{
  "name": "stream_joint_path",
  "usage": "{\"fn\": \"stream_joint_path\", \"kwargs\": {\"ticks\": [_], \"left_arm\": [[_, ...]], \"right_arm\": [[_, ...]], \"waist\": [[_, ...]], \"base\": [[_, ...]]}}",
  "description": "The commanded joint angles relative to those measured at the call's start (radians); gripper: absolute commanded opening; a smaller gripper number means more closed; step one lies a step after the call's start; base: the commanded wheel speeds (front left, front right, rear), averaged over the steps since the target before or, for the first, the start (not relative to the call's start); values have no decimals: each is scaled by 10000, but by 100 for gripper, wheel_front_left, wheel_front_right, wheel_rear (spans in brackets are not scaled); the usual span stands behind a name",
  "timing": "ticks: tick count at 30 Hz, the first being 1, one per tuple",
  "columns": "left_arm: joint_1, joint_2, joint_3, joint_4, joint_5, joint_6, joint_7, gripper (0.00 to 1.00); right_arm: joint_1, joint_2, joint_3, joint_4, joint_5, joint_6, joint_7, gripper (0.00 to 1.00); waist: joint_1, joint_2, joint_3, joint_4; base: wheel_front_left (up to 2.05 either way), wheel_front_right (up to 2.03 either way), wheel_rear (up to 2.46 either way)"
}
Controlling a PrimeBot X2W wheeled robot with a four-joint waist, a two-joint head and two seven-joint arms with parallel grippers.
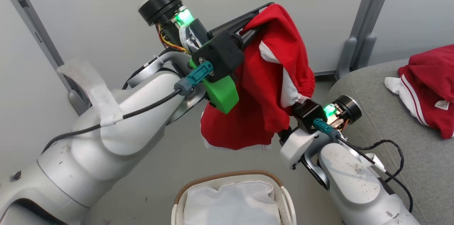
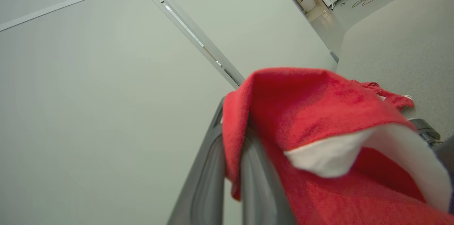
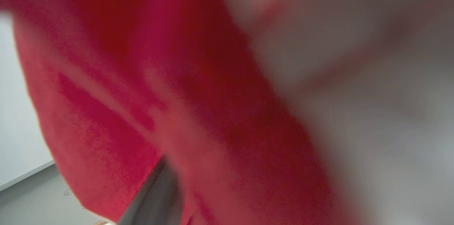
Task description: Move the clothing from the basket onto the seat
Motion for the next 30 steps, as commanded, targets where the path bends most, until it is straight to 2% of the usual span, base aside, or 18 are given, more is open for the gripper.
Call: {"fn": "stream_joint_path", "kwargs": {"ticks": [1, 13, 14, 16, 17, 18, 19, 26, 30], "left_arm": [[307, 149, 78, 105, -105, 96, -10, 0], [1635, 759, 644, 1689, -1061, 588, -468, 1], [1762, 752, 674, 1796, -1142, 605, -527, 5], [2059, 672, 730, 2017, -1286, 647, -639, 34], [2254, 607, 744, 2105, -1356, 675, -695, 44], [2408, 548, 761, 2178, -1416, 697, -747, 58], [2608, 481, 800, 2250, -1507, 757, -804, 100], [3985, -198, 1149, 2499, -1849, 1002, -984, 100], [4917, -575, 1560, 2184, -1611, 1114, -965, 100]], "right_arm": [[-29, -35, 17, -44, 63, -14, -45, 0], [444, -35, -329, -845, 116, -14, -45, 0], [484, -35, -354, -906, 129, -14, -45, 0], [537, -35, -432, -1064, 196, -14, -45, 0], [546, -35, -474, -1128, 191, -14, -45, 0], [547, -34, -518, -1187, 175, -14, -45, 0], [563, -35, -583, -1257, 173, -14, -45, 0], [720, -34, -972, -1598, 154, -14, -45, 0], [786, -34, -1284, -1814, 120, -14, -47, 0]], "waist": [[0, 0, 12, 24], [0, 0, 188, -222], [0, 0, 201, -243], [0, 0, 229, -281], [0, 0, 246, -295], [0, 0, 259, -304], [0, 0, 277, -313], [0, 0, 412, -332], [0, 0, 522, -357]], "base": [[0, 0, 0], [0, 0, 0], [0, 0, 0], [0, 0, 0], [0, 0, 0], [0, 0, 0], [0, 0, 0], [0, 0, 0], [0, 0, 0]]}}
